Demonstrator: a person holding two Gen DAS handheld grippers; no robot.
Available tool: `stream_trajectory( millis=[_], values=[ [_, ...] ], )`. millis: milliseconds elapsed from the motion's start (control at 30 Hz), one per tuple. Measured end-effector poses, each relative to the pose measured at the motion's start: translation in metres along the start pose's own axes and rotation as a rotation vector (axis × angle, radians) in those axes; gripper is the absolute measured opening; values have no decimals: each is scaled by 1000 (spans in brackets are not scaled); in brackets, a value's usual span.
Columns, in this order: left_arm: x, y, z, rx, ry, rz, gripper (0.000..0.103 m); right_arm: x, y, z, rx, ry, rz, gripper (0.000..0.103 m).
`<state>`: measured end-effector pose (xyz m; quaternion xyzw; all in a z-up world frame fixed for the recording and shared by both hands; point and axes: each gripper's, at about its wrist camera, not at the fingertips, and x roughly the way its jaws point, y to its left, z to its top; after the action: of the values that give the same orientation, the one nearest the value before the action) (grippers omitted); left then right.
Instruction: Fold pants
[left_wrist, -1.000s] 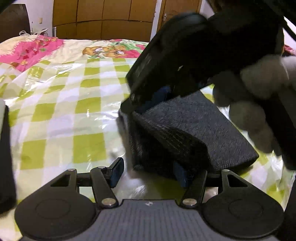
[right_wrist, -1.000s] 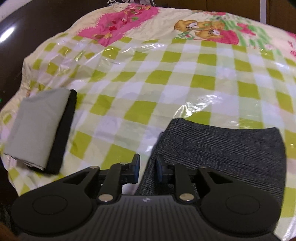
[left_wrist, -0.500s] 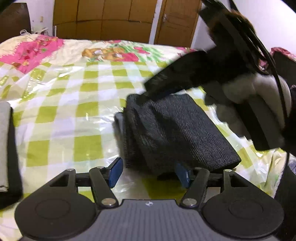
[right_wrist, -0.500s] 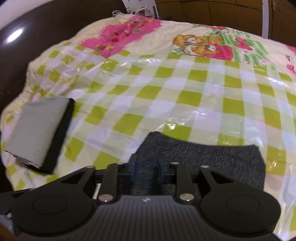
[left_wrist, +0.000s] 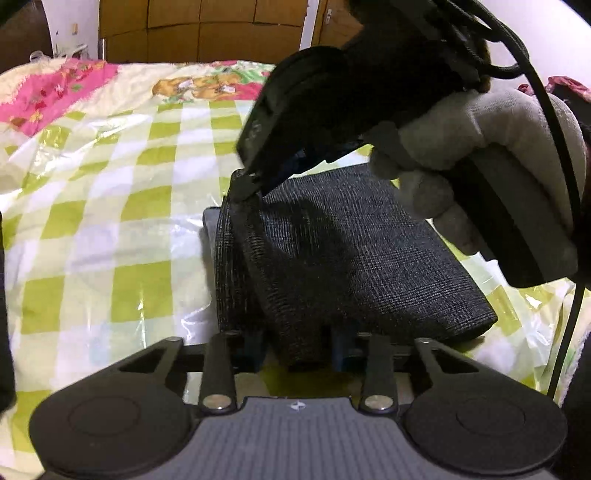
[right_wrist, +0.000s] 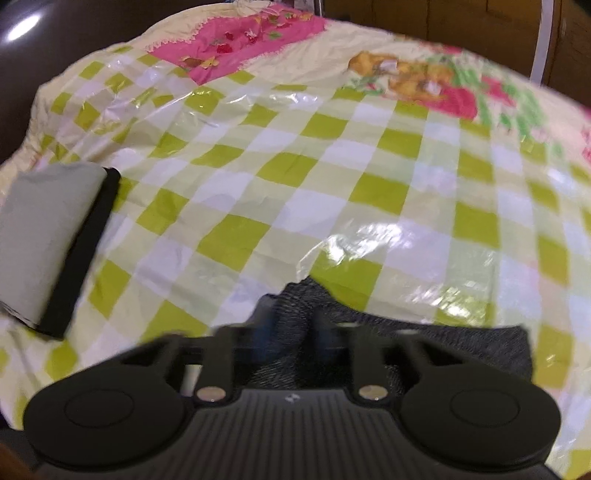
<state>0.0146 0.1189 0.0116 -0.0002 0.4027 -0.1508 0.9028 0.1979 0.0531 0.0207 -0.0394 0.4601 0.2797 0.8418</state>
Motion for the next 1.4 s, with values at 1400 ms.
stream_trajectory(
  millis=[1400],
  values=[
    [-8,16,-2,-90,34,170,49,-16,-6,-36,6,-94,86,17]
  ],
)
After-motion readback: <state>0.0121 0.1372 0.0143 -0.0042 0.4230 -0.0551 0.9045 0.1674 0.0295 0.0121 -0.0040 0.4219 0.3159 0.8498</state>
